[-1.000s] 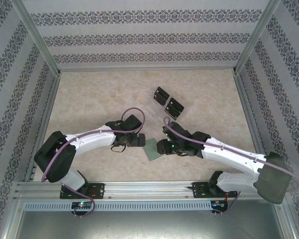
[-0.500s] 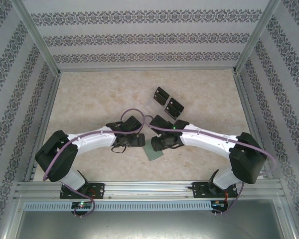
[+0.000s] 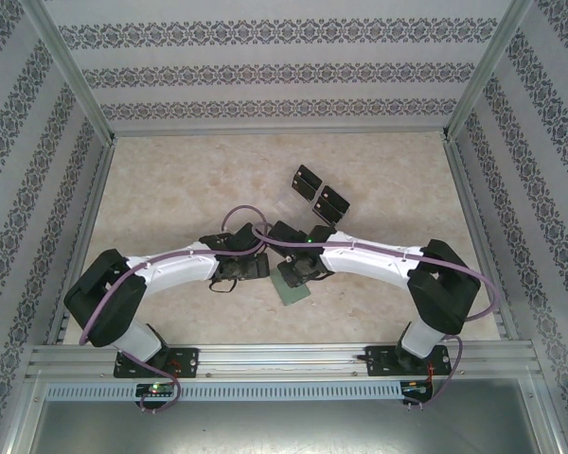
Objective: Put the credit cards into the card holder
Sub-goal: Close the button on the card holder.
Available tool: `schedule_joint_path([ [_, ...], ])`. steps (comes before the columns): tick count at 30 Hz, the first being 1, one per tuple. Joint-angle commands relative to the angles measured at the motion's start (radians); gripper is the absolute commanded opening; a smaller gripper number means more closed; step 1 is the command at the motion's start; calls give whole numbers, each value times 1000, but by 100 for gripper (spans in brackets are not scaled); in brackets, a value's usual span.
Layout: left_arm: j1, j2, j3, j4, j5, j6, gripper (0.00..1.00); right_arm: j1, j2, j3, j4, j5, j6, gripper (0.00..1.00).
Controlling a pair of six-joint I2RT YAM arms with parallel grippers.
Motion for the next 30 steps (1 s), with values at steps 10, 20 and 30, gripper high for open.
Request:
schedule_joint_path([
  [10,5,-29,-11,-16,-29,-2,100,18,64,25,-37,56,-37,28],
  [20,5,-30,-8,-13,-28,5,100,16,85,22,-31,59,-40,21],
  [30,5,-31,-1,-13,-29,11,100,9,86,10,-20,56,-41,6],
])
